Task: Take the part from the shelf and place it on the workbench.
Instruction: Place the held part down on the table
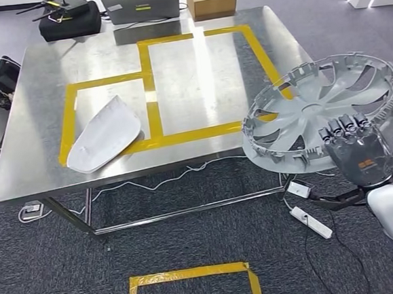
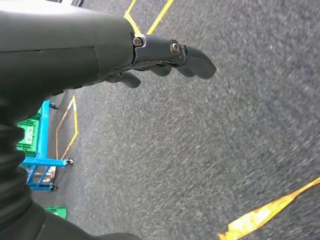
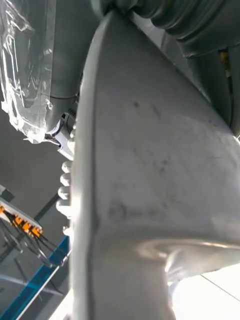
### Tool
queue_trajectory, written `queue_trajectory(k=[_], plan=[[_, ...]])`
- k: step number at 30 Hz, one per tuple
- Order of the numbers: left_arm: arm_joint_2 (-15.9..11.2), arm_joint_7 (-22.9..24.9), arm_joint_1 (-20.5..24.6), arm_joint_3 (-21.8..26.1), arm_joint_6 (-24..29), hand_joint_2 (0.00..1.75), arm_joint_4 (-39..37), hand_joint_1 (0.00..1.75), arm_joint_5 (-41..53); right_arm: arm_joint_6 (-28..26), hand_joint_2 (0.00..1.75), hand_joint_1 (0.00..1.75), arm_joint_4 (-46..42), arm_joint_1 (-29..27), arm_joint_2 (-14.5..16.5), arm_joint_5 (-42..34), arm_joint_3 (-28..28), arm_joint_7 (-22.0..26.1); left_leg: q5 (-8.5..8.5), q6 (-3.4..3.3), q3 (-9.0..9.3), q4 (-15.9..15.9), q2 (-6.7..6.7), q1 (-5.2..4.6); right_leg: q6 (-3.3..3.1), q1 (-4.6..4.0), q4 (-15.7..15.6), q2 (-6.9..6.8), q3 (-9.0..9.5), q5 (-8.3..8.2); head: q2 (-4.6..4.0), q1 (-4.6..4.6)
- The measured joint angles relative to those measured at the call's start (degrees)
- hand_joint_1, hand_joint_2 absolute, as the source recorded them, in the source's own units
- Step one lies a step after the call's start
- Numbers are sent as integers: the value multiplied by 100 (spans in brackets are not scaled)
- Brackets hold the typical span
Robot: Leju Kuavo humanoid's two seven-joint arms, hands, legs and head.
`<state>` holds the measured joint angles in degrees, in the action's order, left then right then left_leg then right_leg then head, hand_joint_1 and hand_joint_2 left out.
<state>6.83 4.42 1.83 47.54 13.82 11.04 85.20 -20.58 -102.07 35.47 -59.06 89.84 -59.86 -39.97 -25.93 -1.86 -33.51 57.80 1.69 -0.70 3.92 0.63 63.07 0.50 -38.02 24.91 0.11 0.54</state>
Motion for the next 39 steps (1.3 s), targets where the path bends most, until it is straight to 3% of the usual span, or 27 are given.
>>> queue_trajectory(k=[2,6,8,10,11,12,14,16,17,21,22,24,26,27,28,30,31,32,36,37,39], plan=[[-5,0,7,-1,2,175,0,0,0,3,175,175,-1,18,-1,-1,2,0,-43,44,14,16,19,-19,-46,-8,-313,6,156,-41,0,-11],[-10,0,17,-1,2,175,5,0,0,5,175,175,-4,21,-2,-1,4,1,-158,152,-70,175,-24,-26,-171,21,-394,-2,236,31,0,-45],[-2,0,24,-2,2,175,7,0,0,8,175,175,-4,20,-2,-1,5,1,-371,229,-397,757,-75,-2,-224,37,-413,-21,298,70,0,-66],[-3,0,20,-2,2,175,7,0,0,2,175,175,-3,7,-2,-1,4,2,-530,268,-872,1460,-91,37,-246,41,-414,-31,342,115,0,-70],[-3,0,15,-2,2,175,7,0,0,-3,175,175,-3,-7,-1,-1,4,2,-482,275,-1025,1612,-92,50,-245,46,-414,-33,372,143,0,-71],[-4,0,12,-2,2,175,7,0,0,-11,175,175,-3,-24,-1,-1,4,1,-327,273,-1069,1554,-92,57,-236,51,-414,-32,412,174,0,-72],[-10,0,10,-2,4,175,7,0,0,-27,175,175,-2,-61,1,-1,8,1,173,248,-866,928,-99,61,-200,63,-417,-32,508,244,0,-71],[-17,0,16,-2,6,175,7,0,0,-40,175,175,-1,-88,2,-1,20,2,425,214,-594,289,-111,51,-139,49,-413,-22,558,312,0,-72],[-19,0,20,-2,7,175,7,0,0,-44,175,175,0,-101,3,-1,31,2,427,194,-524,126,-116,43,-106,42,-420,-18,563,333,0,-73],[-20,2,19,-1,8,175,7,0,0,-101,175,175,6,-210,13,-1,107,1,317,70,-424,13,-100,43,12,52,-364,-24,551,450,0,-60],[-22,2,17,1,8,175,7,0,0,-119,175,175,9,-243,14,-1,130,1,303,35,-388,-3,-94,50,16,49,-150,-21,445,556,0,-46],[-35,2,17,2,8,175,7,0,0,-141,175,175,19,-302,16,-1,161,1,254,-26,-333,-9,-82,42,0,37,608,-11,20,834,0,-24],[-47,4,12,2,7,175,7,0,0,-143,175,175,32,-367,23,-1,167,1,194,-49,-266,-7,-70,28,7,29,1184,-6,-385,902,0,-24],[-48,6,10,2,5,175,7,0,0,-144,175,175,39,-396,28,-1,169,1,156,-49,-219,-7,-63,25,16,29,1165,-7,-449,766,0,-23],[-47,8,8,2,4,175,7,0,0,-144,175,175,44,-419,33,-2,173,2,114,-42,-161,-6,-54,25,25,33,919,-11,-395,532,0,-23],[-50,9,10,2,4,175,7,0,0,-145,175,175,55,-445,41,-3,198,2,21,-3,-49,0,-35,15,44,44,149,-23,-88,69,0,-19],[-54,9,12,2,4,175,7,0,0,-147,175,175,60,-452,45,-2,218,2,-19,25,-20,10,-28,3,32,46,-144,-23,53,-30,1,-19],[-60,9,13,2,4,175,7,0,0,-151,175,175,65,-464,51,-1,238,1,-48,51,-6,15,-25,-9,12,45,-303,-18,137,-44,1,-20],[-72,9,19,1,9,175,9,0,1,-167,175,175,70,-546,62,-2,305,2,-154,159,-1,76,-47,-9,-143,48,-383,6,243,78,0,-43],[-72,9,23,1,10,175,10,0,1,-167,175,175,70,-561,62,-2,326,2,-226,196,-86,252,-61,-3,-179,60,-393,2,290,104,0,-51],[-66,9,21,0,13,175,11,0,2,-164,175,175,70,-579,62,-2,358,1,-438,256,-502,945,-87,22,-228,66,-399,-8,380,177,0,-73]])
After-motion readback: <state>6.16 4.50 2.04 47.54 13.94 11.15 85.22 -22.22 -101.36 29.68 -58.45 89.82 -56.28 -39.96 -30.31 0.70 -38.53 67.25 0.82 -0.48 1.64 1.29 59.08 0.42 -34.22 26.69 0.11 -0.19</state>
